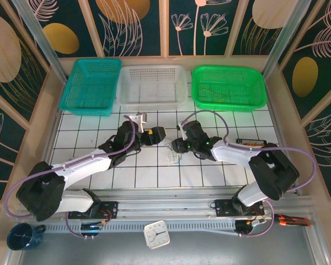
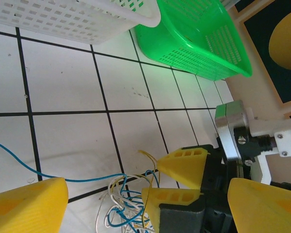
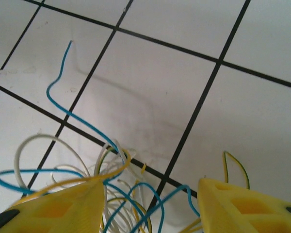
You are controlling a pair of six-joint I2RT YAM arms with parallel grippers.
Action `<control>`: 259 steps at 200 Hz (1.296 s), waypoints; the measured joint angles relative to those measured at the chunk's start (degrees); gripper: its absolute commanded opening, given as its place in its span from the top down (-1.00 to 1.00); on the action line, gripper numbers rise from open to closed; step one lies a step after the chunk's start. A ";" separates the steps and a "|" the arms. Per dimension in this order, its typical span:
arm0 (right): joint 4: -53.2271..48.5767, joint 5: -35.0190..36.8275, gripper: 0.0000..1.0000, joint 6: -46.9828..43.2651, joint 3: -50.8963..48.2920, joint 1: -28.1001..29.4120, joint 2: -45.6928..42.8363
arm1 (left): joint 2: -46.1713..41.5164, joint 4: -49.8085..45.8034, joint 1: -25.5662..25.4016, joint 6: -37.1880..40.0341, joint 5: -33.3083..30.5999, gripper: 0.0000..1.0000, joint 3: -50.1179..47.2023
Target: Untangle the cables
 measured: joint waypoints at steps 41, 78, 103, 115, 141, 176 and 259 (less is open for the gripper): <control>1.55 -0.04 -0.07 -0.83 3.54 -0.11 2.60 | -0.13 0.00 0.00 0.00 -0.42 -0.70 0.00; 2.25 -0.50 -0.06 -0.96 5.70 -0.35 5.46 | -0.66 0.00 0.00 0.00 -0.46 -0.71 -0.17; 2.40 -1.18 -0.05 -0.94 6.43 -0.59 7.13 | -1.01 0.00 0.00 0.00 -0.72 -0.71 -0.37; 2.58 -1.86 -0.04 -0.94 6.62 -0.59 7.65 | -1.11 0.00 0.00 0.00 -0.83 -0.71 -0.44; 2.86 -3.34 -0.02 -0.94 7.19 -0.59 8.59 | -1.14 0.00 0.00 0.00 -0.85 -0.71 -0.44; 3.67 -6.12 0.07 -0.92 7.28 -0.66 8.79 | -1.14 0.00 0.00 0.00 -0.85 -0.71 -0.44; 5.55 -11.06 1.00 -0.79 7.28 -1.88 8.70 | -1.14 0.00 0.00 0.00 -0.85 -0.71 -0.44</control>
